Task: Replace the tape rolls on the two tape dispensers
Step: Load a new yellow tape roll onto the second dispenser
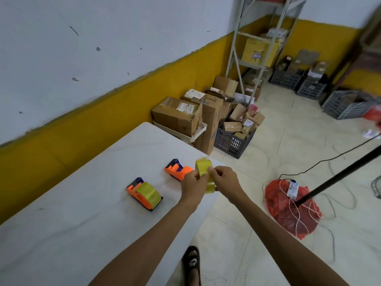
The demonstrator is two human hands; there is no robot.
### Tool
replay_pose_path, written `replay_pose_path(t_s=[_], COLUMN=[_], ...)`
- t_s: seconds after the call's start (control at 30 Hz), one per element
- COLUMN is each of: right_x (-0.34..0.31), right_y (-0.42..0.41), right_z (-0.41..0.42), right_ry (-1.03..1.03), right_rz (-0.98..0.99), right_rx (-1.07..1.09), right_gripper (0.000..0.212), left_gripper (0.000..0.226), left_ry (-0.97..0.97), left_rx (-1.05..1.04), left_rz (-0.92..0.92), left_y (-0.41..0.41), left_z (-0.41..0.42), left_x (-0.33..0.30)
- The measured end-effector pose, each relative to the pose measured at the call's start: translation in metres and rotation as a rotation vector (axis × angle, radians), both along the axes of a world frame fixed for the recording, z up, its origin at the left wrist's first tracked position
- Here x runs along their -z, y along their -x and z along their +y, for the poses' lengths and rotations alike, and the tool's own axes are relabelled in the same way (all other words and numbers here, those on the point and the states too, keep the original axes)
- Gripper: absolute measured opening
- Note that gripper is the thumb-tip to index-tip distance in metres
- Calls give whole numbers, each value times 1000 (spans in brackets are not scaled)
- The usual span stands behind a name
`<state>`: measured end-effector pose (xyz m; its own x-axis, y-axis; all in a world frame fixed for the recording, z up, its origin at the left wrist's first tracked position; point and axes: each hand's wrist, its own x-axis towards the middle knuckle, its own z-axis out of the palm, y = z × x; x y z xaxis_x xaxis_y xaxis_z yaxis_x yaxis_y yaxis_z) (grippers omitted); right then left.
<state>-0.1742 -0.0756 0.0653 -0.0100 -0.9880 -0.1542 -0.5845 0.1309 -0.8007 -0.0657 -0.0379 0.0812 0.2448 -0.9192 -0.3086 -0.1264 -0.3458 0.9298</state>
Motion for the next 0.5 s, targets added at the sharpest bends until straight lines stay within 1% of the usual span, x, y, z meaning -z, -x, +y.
replay_pose_path(t_s=[0.1,0.23,0.4,0.5], right_x=[8,18,30,40], right_y=[8,15,17,14], right_z=[-48,-96,-136,-156], right_ry=[-8,-66,-123,-127], right_rz=[24,80,70,58], right_rx=[-33,-86,-163,-235], right_gripper=[46,41,45,46], left_gripper=[27,25,23,14], left_ry=[9,-16,-43,-58], left_rx=[-12,-68,-62,-73], left_rz=[2,28,-33,-63], left_y=[6,19,21,16], left_z=[-45,-85,-112,-116], left_x=[12,28,36,42])
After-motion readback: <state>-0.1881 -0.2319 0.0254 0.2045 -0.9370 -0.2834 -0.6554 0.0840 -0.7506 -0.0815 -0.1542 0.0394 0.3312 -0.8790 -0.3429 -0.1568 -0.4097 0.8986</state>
